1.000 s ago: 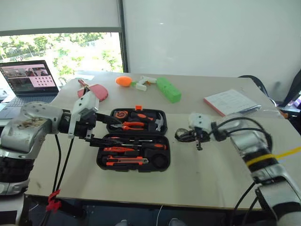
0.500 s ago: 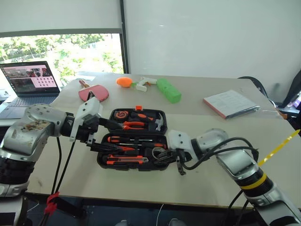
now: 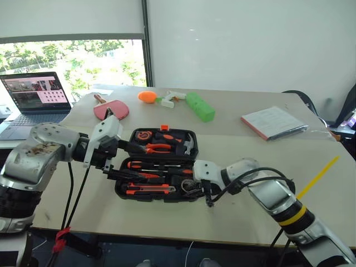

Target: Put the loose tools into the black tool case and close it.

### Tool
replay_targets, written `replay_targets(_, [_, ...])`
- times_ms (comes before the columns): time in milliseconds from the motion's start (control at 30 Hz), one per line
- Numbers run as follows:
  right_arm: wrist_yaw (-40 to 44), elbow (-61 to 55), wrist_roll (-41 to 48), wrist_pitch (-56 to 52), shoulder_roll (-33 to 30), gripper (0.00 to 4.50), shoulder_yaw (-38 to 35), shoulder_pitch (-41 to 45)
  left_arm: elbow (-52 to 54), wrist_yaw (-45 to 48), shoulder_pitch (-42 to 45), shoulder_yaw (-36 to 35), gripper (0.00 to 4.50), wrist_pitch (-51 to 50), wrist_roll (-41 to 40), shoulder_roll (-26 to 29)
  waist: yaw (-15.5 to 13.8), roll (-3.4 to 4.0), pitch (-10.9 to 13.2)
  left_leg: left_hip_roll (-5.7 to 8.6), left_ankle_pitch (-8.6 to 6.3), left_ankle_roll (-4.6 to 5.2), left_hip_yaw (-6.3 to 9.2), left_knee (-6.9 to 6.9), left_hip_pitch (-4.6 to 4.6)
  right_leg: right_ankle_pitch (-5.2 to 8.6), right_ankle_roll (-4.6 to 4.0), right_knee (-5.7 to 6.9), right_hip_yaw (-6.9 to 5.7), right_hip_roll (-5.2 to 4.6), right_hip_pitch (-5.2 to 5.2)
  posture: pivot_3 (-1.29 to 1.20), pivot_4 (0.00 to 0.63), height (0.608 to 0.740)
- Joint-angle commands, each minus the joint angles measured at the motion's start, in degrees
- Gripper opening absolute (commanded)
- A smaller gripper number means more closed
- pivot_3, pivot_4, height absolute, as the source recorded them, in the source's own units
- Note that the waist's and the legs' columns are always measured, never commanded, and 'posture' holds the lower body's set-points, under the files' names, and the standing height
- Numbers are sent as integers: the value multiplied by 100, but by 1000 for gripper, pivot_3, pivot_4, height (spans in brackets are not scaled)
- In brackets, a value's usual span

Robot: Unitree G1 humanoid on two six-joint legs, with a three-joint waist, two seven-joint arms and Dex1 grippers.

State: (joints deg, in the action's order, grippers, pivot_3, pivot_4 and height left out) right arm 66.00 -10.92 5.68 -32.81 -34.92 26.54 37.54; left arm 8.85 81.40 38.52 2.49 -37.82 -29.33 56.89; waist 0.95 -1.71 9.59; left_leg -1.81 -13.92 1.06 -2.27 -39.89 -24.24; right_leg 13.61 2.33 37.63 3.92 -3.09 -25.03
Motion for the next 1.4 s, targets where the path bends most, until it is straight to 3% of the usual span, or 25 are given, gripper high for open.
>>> replay_targets(33, [97, -277, 53, -111, -37, 2359, 63, -29, 20, -20, 153, -39, 4500, 56, -10, 1, -3, 0, 0, 0, 0, 0, 0, 1, 0, 0, 0, -1, 0, 0, 0, 0, 150, 738])
replay_targets(267, [57, -502, 426, -324, -82, 4475, -488, 90, -94, -52, 155, -57, 4500, 70, 15, 23, -2, -1, 0, 0, 0, 0, 0, 0, 0, 0, 0, 0, 0, 0, 0, 0, 150, 738])
replay_targets(433, [-112, -647, 1229, -1094, -630, 4475, -1940, -168, -566, -387, -382, -352, 4500, 324, 318, 222, -11, -1, 1, 1, 0, 0, 1, 1, 0, 0, 0, -1, 0, -2, 0, 0, 150, 738])
replay_targets(467, [-158, -622, 1264, -1129, -735, 3918, -2078, -297, -669, -497, -484, -400, 4500, 415, 416, 238, -12, -1, 1, 0, 0, 0, 2, 1, 0, 0, 0, -2, -1, -2, 1, 0, 150, 738])
replay_targets(500, [-211, -598, 1273, -1129, -818, 3712, -2163, -420, -774, -618, -557, -427, 4500, 448, 510, 251, -14, -3, 0, 0, 0, 1, 1, 4, 0, 0, 0, -4, -1, -2, 1, 0, 150, 738])
replay_targets(600, [-466, -444, 1128, -975, -908, 2743, -2220, -773, -1298, -1116, -774, -411, 3789, 920, 1073, 294, -16, -5, 0, -2, -1, 1, 0, 7, 2, 1, -2, -6, -3, 0, 2, 0, 150, 738])
replay_targets(867, [-890, 255, 581, -2, -693, 4, -1852, -1063, -2066, -1851, -1241, -320, 866, 1536, 1836, 180, 10, -6, 1, -4, 0, 1, -11, 6, 3, 0, -4, 1, 3, -1, -4, 0, 150, 738])
replay_targets(933, [-946, 406, 508, 112, -568, 0, -1737, -1004, -2193, -1973, -1186, -253, 104, 1595, 1932, 20, 1, -6, 0, -3, 0, 1, -11, 6, 3, 0, -4, 0, 2, -1, -4, 0, 150, 738])
replay_targets(967, [-959, 507, 447, 177, -494, 0, -1644, -941, -2249, -2053, -1109, -218, 35, 1570, 1961, -109, -3, -5, 0, -2, 0, 1, -11, 6, 3, -1, -4, -1, 2, -2, -2, 0, 150, 738])
replay_targets(1267, [-1093, 1122, 104, 484, 85, 0, -1180, -392, -2276, -2015, -671, 232, 35, 1555, 2067, -988, -18, -7, 1, 0, 0, 0, -11, 2, -3, -2, -1, -1, 2, -3, -3, 0, 150, 738])
replay_targets(1400, [-967, 978, 150, 452, 129, 0, -1169, -402, -2087, -1756, -681, 272, 35, 1525, 1965, -1122, -49, -7, 1, 6, 0, 0, -8, 3, -5, -3, -1, -1, -1, -8, -2, 0, 150, 738])
